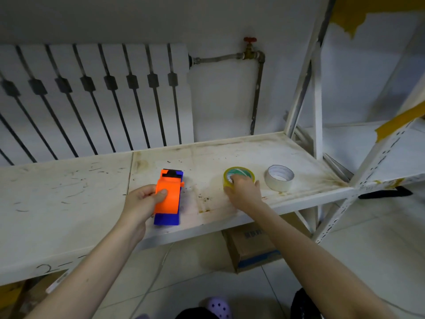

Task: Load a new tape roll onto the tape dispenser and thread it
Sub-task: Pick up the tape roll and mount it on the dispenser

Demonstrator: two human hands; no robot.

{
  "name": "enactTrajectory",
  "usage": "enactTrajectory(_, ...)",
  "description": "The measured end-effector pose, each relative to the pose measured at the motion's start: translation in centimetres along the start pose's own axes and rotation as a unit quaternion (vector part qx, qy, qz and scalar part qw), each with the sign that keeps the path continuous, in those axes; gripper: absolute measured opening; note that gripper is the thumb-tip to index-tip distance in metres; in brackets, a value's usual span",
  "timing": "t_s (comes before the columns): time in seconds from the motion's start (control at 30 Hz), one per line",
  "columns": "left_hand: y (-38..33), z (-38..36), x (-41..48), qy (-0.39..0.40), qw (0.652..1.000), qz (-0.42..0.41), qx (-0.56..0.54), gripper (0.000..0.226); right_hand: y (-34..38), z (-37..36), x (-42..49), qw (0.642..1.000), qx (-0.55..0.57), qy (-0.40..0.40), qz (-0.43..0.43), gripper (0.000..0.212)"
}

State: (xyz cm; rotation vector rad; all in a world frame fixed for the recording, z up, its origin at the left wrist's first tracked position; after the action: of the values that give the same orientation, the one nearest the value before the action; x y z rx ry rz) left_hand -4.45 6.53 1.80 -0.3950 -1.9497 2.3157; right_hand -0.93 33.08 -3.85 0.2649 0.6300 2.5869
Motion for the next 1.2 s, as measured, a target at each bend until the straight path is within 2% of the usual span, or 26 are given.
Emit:
enactTrajectory(0.13,-0.2,0.9,-0.6,-0.005,1.0,-0.001,-0.019,0.017,0.3,-0.6,0.2,0.999,0.009,-0.032,-0.012,0.021)
enactTrajectory(0.3,-0.1,1.8,-1.2,-0.018,0.999,0.003,-0.044,0.015,0.7,-1.1,-0.7,1.0,0.018,0.002,-0.002,0.018)
enactTrajectory(0.43,0.3,2.1,-1.7,-0.022,0.998,0.017,-0.064,0.014,1.7,0.4,-2.4,0.984,0.177,-0.026,-0.006,0.024)
enactTrajectory(0.5,0.5,2.4,-1.9,-0.026,0.997,0.023,-0.071,0.013,2.6,1.6,-3.5,0.948,0.314,-0.047,-0.025,0.019)
enactTrajectory(0.6,0.5,2.8,-2.4,-0.034,0.996,0.025,-0.083,0.011,4.5,2.1,-5.3,0.841,0.533,-0.025,-0.086,0.018)
enactTrajectory(0.73,0.5,3.5,-2.9,-0.05,0.996,0.012,-0.075,0.008,7.6,2.5,-8.2,0.752,0.649,0.019,-0.112,0.02)
enactTrajectory(0.8,0.4,3.8,-3.2,-0.054,0.996,-0.003,-0.065,0.006,9.2,2.5,-9.4,0.724,0.68,0.043,-0.108,0.017)
enactTrajectory(1.0,-0.7,3.9,-4.0,-0.054,0.995,-0.075,-0.037,0.005,12.5,1.6,-11.4,0.712,0.691,0.08,-0.097,0.013)
enactTrajectory(1.2,-0.7,4.1,-4.0,-0.07,0.993,-0.096,-0.011,0.022,13.4,1.0,-11.7,0.737,0.666,0.095,-0.067,0.014)
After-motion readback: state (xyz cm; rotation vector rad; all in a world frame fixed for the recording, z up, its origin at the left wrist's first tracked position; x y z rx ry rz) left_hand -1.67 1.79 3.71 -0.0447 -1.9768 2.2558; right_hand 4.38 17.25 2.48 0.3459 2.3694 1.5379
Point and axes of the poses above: each hand's wrist, its own x-axis towards the middle knuckle, its own z-axis out of the back of the hand, y = z × x, the point moved 7 cm from there along x, towards the middle knuckle, and after that the axes turned 7 degrees about x, right-handed, at the moved point
